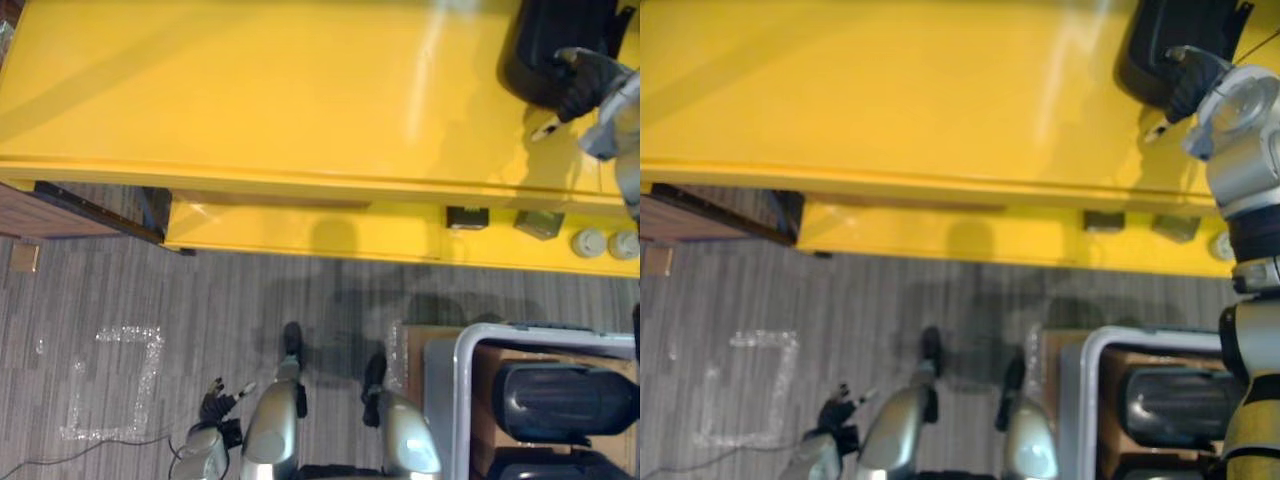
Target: Walk over and take plastic housings, then place them on the shelf
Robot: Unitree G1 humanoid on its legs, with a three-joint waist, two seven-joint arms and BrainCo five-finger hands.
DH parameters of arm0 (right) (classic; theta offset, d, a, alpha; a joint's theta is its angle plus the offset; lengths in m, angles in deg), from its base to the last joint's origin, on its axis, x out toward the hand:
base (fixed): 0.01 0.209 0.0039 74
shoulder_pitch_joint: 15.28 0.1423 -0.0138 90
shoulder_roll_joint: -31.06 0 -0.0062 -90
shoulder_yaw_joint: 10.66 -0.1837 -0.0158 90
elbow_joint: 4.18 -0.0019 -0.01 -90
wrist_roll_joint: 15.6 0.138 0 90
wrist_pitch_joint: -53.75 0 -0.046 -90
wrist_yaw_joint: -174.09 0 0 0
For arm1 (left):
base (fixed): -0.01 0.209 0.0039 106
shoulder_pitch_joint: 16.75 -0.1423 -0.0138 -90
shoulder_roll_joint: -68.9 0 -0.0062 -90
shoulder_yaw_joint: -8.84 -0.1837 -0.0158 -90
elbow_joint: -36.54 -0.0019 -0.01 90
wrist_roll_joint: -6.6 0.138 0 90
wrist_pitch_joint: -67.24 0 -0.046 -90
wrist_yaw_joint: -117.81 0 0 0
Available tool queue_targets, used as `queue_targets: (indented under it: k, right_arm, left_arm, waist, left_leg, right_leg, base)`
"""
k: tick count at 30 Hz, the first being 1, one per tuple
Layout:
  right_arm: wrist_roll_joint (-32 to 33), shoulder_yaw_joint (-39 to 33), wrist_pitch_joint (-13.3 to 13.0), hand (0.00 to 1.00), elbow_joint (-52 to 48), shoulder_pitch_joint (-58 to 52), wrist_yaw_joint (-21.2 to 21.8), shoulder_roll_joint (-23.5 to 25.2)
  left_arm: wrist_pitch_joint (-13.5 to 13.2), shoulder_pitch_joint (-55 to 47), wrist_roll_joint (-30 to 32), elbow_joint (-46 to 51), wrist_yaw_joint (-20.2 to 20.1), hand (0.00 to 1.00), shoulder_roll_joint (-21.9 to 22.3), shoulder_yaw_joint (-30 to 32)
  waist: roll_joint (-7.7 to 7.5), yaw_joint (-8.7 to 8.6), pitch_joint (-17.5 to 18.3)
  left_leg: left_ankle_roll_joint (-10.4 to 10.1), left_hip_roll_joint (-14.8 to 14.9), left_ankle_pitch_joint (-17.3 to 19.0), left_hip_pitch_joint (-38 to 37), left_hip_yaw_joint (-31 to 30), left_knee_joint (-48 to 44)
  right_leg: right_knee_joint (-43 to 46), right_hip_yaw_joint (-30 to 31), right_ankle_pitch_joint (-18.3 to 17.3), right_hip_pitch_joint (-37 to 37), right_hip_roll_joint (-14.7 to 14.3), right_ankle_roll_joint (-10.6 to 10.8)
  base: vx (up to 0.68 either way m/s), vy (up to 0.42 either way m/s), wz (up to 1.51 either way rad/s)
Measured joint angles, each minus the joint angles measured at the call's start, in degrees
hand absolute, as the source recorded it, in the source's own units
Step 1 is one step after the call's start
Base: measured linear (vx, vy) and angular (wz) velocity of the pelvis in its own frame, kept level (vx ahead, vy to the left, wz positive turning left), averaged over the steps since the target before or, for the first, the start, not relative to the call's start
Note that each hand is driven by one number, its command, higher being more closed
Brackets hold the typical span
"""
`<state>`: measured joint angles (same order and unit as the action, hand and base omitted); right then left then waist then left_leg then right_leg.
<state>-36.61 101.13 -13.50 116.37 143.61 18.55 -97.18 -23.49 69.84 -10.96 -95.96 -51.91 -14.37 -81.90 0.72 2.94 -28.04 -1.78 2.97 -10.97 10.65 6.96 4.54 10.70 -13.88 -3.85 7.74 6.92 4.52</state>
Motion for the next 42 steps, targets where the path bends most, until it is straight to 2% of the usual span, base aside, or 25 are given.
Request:
queue_targets:
  k: [3, 4, 5, 10, 14, 23, 26, 30, 34, 42]
  right_arm:
    - [-0.06, 0.28, -0.84, 0.0, 0.56, 0.0, 0.66, 0.0]
    - [-0.15, 0.46, -2.05, 0.0, 0.95, 0.0, 0.63, 0.0]
    - [-1.1, 0.89, -3.48, 1.0, 1.24, 0.13, 0.5, 0.0]
    - [-5.56, 3.23, -5.17, 1.0, 1.76, 0.14, 0.33, -0.02]
    - [-6.84, 3.74, -6.23, 1.0, 1.75, 0.18, -1.83, -0.02]
    - [-10.8, 4.91, -9.34, 1.0, 1.63, 0.04, -3.39, -0.08]
    - [-13.68, 4.91, -10.55, 1.0, 1.63, -0.29, -4.91, -0.09]
    - [-14.24, 4.9, -11.88, 1.0, 1.7, -0.58, -7.49, -0.21]
    - [-15.76, 4.9, -15.23, 1.0, 1.78, -2.17, -11.08, -0.58]
    - [-15.63, 4.89, -15.47, 1.0, 1.78, -3.67, -12.03, -2.5]
  left_arm:
    - [0.1, -0.05, 0.0, 0.87, -0.03, 0.0, 0.0, 0.0]
    - [0.09, 0.01, 0.0, 1.06, -0.07, 0.0, 0.0, -0.01]
    - [0.07, 0.01, -0.03, 1.08, -0.07, 0.0, 0.0, -0.01]
    - [0.28, -0.01, -0.04, 0.9, -0.22, 0.0, -0.01, -0.04]
    - [0.62, -0.01, -0.02, 0.9, -0.3, 0.0, -0.01, -0.06]
    - [0.85, 0.0, -0.02, 0.94, -0.37, 0.0, -0.01, -0.09]
    - [0.84, -0.03, -0.03, 0.91, -0.36, 0.0, -0.05, -0.08]
    - [0.82, -0.01, -0.04, 0.97, -0.36, 0.0, -0.39, -0.09]
    - [0.73, -0.01, -0.03, 0.96, -0.38, 0.0, -0.51, -0.08]
    - [0.69, -0.02, -0.01, 1.02, -0.41, 0.0, -1.16, -0.08]
  waist:
    - [0.0, 0.09, 0.0]
    - [0.03, 0.19, 0.02]
    - [0.06, 0.2, 0.03]
    - [0.1, 0.77, 0.05]
    - [0.1, 1.34, 0.05]
    - [0.18, 1.28, 0.1]
    - [0.37, 1.46, 0.15]
    - [0.37, 1.46, 0.15]
    - [0.38, 1.46, 0.15]
    - [0.38, 1.75, 0.15]
  left_leg:
    - [0.0, 0.02, 0.0, -0.37, 0.01, 0.0]
    - [-0.01, 0.02, 0.01, -0.6, -0.02, 0.0]
    - [-0.01, 0.02, 0.01, -0.62, -0.04, 0.0]
    - [-0.03, 0.03, 0.0, -0.54, -0.09, 0.01]
    - [-0.03, -0.01, 0.0, -0.39, -0.2, 0.0]
    - [-0.03, -0.02, 0.0, 0.1, -0.25, -0.01]
    - [-0.03, -0.06, 0.0, 0.44, -0.26, -0.01]
    - [-0.03, -0.07, 0.0, 0.44, -0.27, -0.01]
    - [-0.03, -0.07, 0.0, 0.44, -0.29, -0.01]
    - [-0.03, -0.1, 0.0, 0.44, -0.32, -0.01]
  right_leg:
    - [0.0, 0.0, -0.05, -0.41, -0.01, -0.05]
    - [-0.02, -0.03, -0.07, -0.68, -0.01, -0.08]
    - [-0.01, -0.04, -0.09, -0.7, -0.02, -0.1]
    - [-0.01, -0.08, -0.1, -0.64, -0.02, -0.1]
    - [-0.16, -0.2, -0.11, -0.65, -0.02, -0.11]
    - [-0.23, -0.26, -0.11, -0.18, -0.04, -0.11]
    - [-0.18, -0.26, -0.1, 0.19, 0.0, -0.11]
    - [-0.18, -0.27, -0.11, 0.18, -0.01, -0.12]
    - [-0.16, -0.28, -0.13, 0.18, 0.0, -0.14]
    - [-0.15, -0.31, -0.15, 0.17, 0.02, -0.14]
  base:
    - [0.0, 0.0, 0.0]
    - [0.0, 0.0, 0.0]
    - [0.0, 0.0, 0.0]
    - [0.0, 0.0, 0.0]
    - [0.0, 0.0, 0.0]
    - [0.0, 0.0, 0.0]
    - [0.0, 0.0, 0.0]
    - [0.0, 0.0, 0.0]
    - [0.0, 0.0, 0.0]
    - [0.0, 0.0, 0.0]
